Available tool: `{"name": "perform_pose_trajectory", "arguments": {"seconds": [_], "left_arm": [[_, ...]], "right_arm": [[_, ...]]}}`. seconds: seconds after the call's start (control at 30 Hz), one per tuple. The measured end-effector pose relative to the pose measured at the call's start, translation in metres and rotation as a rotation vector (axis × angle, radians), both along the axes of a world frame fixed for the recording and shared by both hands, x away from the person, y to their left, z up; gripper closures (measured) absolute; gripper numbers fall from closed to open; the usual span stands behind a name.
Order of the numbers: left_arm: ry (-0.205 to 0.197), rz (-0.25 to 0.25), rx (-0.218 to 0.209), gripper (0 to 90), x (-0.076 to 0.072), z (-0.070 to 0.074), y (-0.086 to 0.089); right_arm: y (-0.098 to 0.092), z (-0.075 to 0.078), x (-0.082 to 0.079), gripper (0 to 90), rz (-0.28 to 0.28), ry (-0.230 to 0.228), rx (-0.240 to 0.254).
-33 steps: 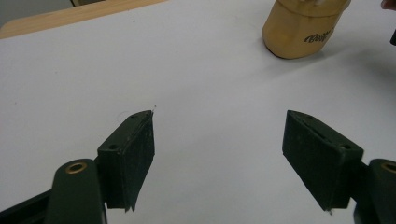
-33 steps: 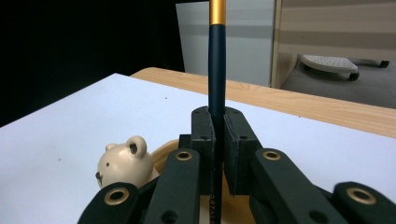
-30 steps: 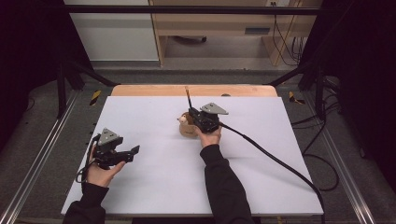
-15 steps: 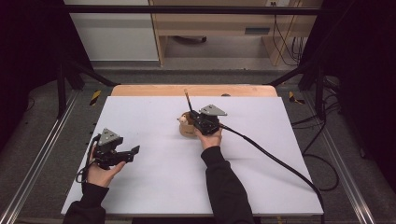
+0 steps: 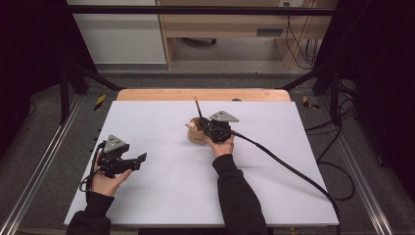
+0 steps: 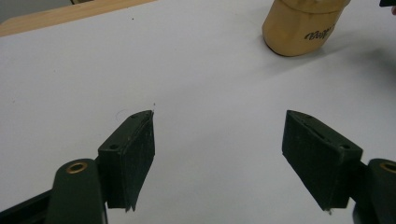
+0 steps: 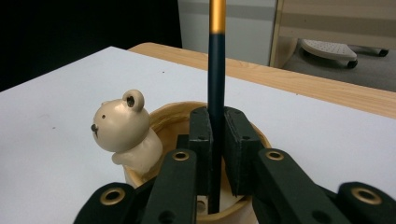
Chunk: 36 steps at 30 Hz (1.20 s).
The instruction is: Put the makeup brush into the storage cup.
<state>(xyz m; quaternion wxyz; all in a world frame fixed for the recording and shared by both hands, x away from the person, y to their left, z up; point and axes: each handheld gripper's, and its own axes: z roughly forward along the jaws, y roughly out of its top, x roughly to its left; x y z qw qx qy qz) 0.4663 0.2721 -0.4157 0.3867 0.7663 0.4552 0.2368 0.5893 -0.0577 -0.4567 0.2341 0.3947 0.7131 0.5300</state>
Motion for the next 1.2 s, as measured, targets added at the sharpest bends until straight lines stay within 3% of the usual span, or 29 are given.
{"name": "perform_pose_trajectory", "arguments": {"seconds": [0.27, 0.57, 0.8, 1.0, 1.2], "left_arm": [[0.0, 0.0, -0.002, 25.0, 0.0, 0.0, 0.0], [-0.002, -0.004, -0.007, 25.0, -0.001, 0.001, 0.0], [-0.001, -0.006, -0.011, 24.9, -0.002, 0.001, -0.001], [-0.003, -0.009, -0.008, 24.7, -0.002, 0.0, -0.002], [-0.009, -0.008, -0.009, 24.4, -0.003, 0.0, -0.002]], "right_arm": [[-0.005, 0.005, -0.003, 79.1, 0.0, -0.012, -0.007], [-0.012, 0.025, -0.013, 72.3, 0.002, -0.061, -0.015], [-0.025, 0.04, -0.029, 56.7, 0.005, -0.048, 0.001], [-0.041, 0.047, -0.047, 42.1, 0.005, -0.052, -0.032], [-0.057, 0.051, -0.065, 34.0, 0.009, -0.062, -0.042]]}}
